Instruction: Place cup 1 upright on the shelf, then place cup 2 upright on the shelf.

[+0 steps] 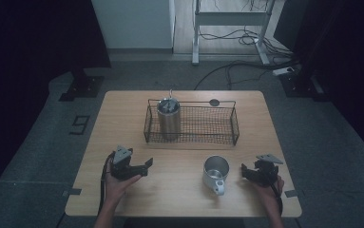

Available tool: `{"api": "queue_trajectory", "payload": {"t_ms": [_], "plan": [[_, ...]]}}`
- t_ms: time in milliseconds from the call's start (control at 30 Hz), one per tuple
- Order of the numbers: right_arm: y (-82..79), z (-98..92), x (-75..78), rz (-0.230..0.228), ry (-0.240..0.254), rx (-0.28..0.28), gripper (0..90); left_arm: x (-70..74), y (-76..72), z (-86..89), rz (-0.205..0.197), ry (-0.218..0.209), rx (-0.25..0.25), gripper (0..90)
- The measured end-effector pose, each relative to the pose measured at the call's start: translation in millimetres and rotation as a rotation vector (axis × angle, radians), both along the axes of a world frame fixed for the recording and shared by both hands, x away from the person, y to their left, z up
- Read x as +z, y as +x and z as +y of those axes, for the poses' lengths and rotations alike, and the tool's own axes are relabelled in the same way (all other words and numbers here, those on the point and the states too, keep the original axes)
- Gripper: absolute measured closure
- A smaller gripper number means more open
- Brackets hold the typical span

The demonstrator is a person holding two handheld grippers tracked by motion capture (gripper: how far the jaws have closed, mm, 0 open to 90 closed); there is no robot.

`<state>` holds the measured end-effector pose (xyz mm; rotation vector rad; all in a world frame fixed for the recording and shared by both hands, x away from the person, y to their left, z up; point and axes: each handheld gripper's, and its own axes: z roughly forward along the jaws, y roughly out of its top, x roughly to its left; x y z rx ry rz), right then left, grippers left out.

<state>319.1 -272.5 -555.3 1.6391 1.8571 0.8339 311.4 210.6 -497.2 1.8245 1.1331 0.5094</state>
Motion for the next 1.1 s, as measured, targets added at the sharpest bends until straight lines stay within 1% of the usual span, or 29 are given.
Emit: {"api": "queue_trajectory", "payload": {"t_ms": [133, 167, 233, 367, 433, 533, 767, 900, 1000, 1100], "plan": [[0.0, 0.0, 0.0, 0.000, 0.000, 0.000, 13.7, -12.8, -4.9, 2.6, 0.023, 0.025, 0.009, 6.7], [0.0, 0.0, 0.0, 0.000, -0.001, 0.000, 13.7, -15.9, -5.9, 2.6, 0.031, 0.046, 0.008, 6.7], [0.0, 0.0, 0.0, 0.000, 0.000, 0.000, 13.8, -20.2, -8.5, 3.5, 0.032, 0.069, 0.014, 6.8], [0.0, -0.1, 0.0, 0.000, 0.000, 0.000, 13.8, -28.3, -10.6, 6.3, 0.046, 0.079, 0.025, 7.6], [0.0, 0.0, 0.0, 0.000, 0.000, 0.000, 13.8, -29.9, -10.7, 5.9, 0.049, 0.085, 0.025, 7.6], [0.0, 0.0, 0.0, 0.000, 0.000, 0.000, 13.8, -31.0, -11.0, 4.9, 0.050, 0.080, 0.022, 7.7], [-0.2, -0.2, 0.2, -0.001, 0.001, -0.003, 14.2, -28.7, -11.8, 2.4, 0.036, 0.072, 0.015, 7.9], [-4.3, -0.7, 1.0, -0.024, -0.004, -0.006, 15.5, -27.7, -12.3, 2.2, 0.033, 0.072, 0.014, 7.9], [-8.2, -1.9, 3.8, -0.040, 0.017, 0.001, 15.7, -28.5, -12.1, 0.6, 0.036, 0.072, 0.006, 8.0], [-11.8, -1.0, 9.8, -0.070, 0.026, 0.000, 16.0, -28.7, -13.0, -1.1, 0.040, 0.075, -0.001, 8.6]]}}
